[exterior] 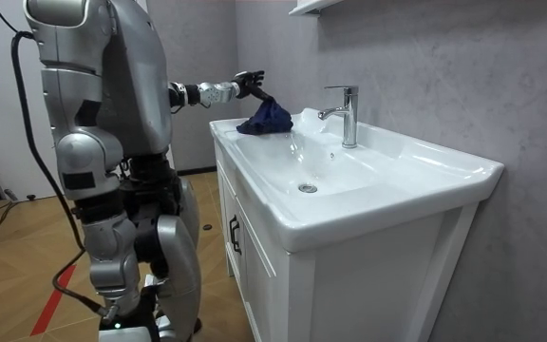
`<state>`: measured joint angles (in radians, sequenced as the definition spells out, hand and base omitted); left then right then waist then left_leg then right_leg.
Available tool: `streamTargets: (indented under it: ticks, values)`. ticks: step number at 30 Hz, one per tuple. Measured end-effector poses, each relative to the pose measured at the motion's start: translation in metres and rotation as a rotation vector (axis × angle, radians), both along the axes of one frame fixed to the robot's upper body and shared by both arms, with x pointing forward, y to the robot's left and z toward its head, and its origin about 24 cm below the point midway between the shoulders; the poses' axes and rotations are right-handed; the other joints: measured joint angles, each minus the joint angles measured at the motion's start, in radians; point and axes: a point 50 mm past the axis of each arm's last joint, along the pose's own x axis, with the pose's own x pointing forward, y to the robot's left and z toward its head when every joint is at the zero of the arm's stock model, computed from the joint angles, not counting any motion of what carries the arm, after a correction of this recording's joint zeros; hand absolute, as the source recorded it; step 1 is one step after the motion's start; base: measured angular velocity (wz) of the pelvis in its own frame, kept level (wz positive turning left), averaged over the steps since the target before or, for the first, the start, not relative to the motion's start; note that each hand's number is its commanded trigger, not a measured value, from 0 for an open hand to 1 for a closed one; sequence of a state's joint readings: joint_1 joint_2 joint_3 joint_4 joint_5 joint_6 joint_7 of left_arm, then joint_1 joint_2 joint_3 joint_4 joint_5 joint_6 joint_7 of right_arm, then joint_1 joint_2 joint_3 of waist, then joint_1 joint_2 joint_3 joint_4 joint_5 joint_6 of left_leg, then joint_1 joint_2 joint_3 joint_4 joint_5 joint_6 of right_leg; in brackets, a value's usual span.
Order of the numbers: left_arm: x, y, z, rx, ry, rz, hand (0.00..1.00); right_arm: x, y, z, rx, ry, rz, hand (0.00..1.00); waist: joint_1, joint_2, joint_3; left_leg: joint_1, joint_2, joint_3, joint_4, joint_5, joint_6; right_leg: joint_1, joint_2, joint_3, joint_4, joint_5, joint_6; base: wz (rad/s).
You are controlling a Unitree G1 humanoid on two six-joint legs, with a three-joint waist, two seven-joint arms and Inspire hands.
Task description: Wipe basin
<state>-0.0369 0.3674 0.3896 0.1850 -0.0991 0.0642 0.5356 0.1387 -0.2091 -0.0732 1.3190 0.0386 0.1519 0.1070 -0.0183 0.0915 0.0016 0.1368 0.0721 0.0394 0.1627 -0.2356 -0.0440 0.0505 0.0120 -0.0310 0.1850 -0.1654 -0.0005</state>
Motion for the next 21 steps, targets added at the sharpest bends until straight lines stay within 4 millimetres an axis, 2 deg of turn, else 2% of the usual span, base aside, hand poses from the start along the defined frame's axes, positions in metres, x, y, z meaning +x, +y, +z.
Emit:
streamTargets:
  ticks: [9, 21]
  values:
    - [-0.013, 0.011, 0.035, 0.059, -0.19, 0.147, 0.0, 0.001, 0.003, -0.001, -0.022, -0.008, 0.002, 0.0, 0.008, 0.002, 0.0008, 0.005, -0.001, 0.0, -0.002, 0.0, 0.0, 0.001, -0.001, 0.001, 0.0, 0.0, 0.001, 0.0]
    - [-0.034, 0.025, 0.062, 0.116, -0.364, 0.328, 0.0, -0.006, 0.002, -0.001, -0.024, -0.012, -0.017, 0.0, 0.037, 0.003, -0.0009, 0.009, -0.002, 0.004, -0.002, 0.0, 0.0, 0.0, -0.002, 0.001, 0.001, -0.001, 0.001, 0.0]
